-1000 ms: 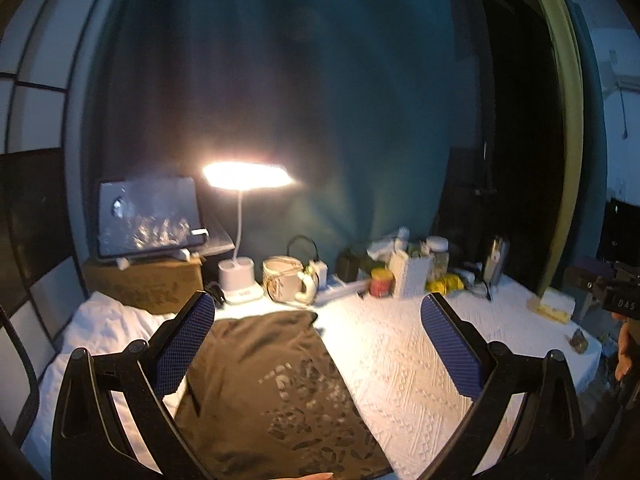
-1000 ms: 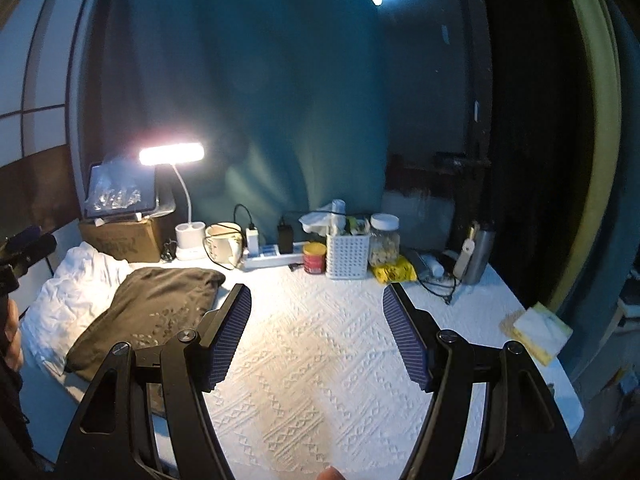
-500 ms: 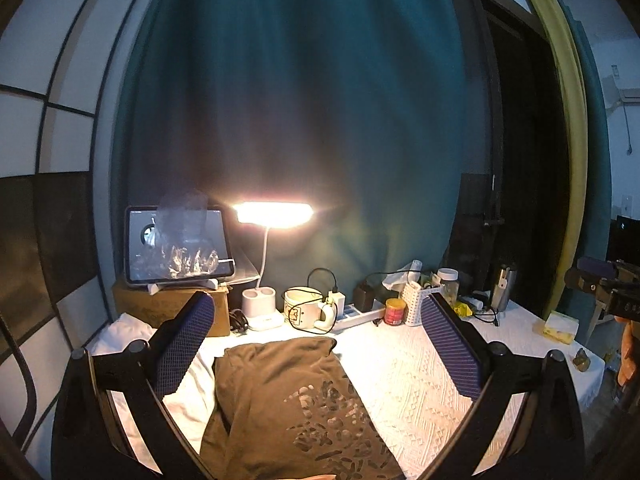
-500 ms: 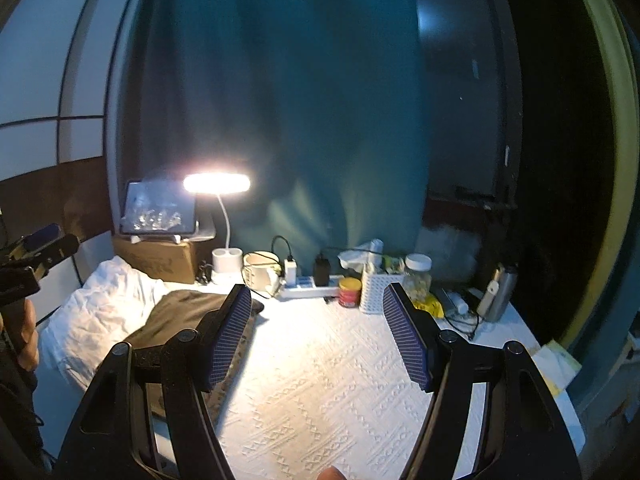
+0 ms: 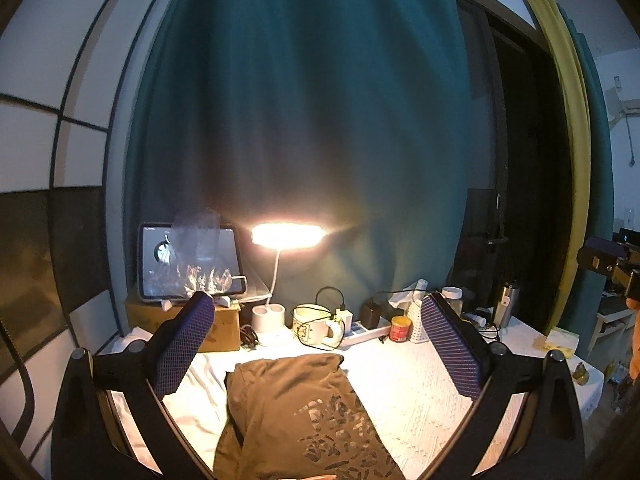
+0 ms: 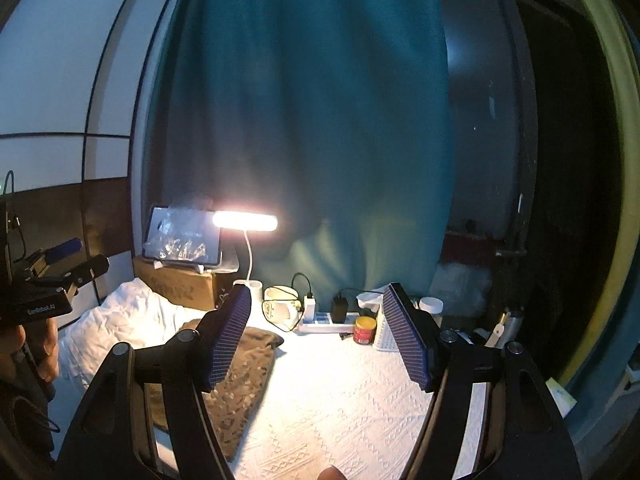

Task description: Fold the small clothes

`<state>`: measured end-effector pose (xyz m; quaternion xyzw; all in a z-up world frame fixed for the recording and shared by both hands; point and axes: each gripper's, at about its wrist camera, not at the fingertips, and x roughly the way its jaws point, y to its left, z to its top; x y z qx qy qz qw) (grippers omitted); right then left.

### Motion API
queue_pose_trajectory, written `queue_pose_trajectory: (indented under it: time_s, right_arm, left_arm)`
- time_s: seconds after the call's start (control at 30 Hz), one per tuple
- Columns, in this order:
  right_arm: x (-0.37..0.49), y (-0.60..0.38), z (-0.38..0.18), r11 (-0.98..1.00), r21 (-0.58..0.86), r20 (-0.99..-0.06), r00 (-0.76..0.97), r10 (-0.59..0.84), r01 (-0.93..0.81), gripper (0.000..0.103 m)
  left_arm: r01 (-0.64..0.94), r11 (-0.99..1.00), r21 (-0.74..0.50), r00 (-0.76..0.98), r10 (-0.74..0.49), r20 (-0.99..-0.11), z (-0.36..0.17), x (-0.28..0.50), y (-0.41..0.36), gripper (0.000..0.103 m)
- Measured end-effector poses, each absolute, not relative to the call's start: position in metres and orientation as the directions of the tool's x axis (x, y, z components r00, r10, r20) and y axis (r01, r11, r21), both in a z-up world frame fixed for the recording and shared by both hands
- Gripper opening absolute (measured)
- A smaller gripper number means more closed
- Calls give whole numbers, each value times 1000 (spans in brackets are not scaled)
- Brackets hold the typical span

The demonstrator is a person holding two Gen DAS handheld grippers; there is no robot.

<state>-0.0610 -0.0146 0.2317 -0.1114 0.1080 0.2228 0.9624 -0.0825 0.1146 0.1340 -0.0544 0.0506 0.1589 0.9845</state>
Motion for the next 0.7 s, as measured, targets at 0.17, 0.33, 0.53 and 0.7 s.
queue_pose_trajectory:
  time_s: [0.17, 0.33, 0.53, 0.7]
  right_arm:
    - [-58, -17, 233, 880, -142, -257, 875, 410, -454, 72]
    - [-55, -19, 230, 883, -133, -269, 874, 405, -450, 72]
    - [-52, -23, 228, 886, -122, -276, 873, 402, -447, 72]
    - [-51, -26, 227, 890, -114, -281, 873, 398, -442, 72]
  left_arm:
    - [-330, 941, -74, 940, 320, -114, 142, -83, 112, 102]
    - [-319, 945, -73, 945, 310, -107, 142, -82, 112, 102]
    - [-324, 943, -69, 941, 315, -123, 138, -77, 111, 102]
    - [-322, 944, -69, 941, 312, -132, 137, -76, 110, 102]
